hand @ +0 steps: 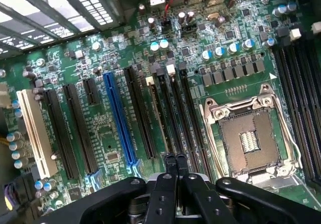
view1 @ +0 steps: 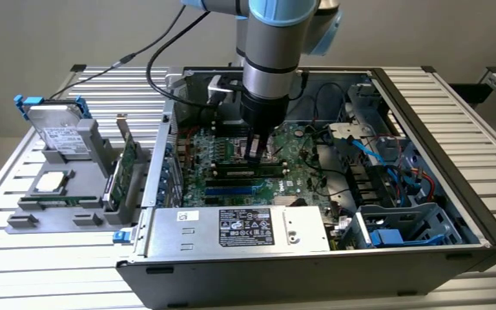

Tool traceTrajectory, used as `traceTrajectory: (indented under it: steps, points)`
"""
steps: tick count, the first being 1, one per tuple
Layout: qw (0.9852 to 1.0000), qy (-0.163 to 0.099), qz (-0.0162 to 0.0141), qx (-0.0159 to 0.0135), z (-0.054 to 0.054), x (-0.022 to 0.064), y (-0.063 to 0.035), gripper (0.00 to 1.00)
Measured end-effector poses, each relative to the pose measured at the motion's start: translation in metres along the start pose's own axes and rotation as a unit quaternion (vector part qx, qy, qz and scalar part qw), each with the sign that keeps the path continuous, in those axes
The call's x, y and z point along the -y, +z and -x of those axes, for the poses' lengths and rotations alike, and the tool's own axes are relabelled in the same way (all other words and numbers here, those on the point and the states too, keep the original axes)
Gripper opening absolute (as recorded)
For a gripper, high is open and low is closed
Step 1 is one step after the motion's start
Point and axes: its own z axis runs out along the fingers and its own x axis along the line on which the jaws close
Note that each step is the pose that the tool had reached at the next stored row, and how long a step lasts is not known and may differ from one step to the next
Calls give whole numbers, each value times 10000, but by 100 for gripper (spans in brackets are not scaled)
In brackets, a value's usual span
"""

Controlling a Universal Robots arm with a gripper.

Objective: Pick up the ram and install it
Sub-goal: 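Press down the ram until it locks into place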

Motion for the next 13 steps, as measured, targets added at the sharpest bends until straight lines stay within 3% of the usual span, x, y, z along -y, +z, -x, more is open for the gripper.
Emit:
traceTrajectory:
  steps: [7,13]
  points:
    - [9991,415,9,22,-3,-7,-140,10]
    - [9970,778,10,25,-3,-9,-172,10]
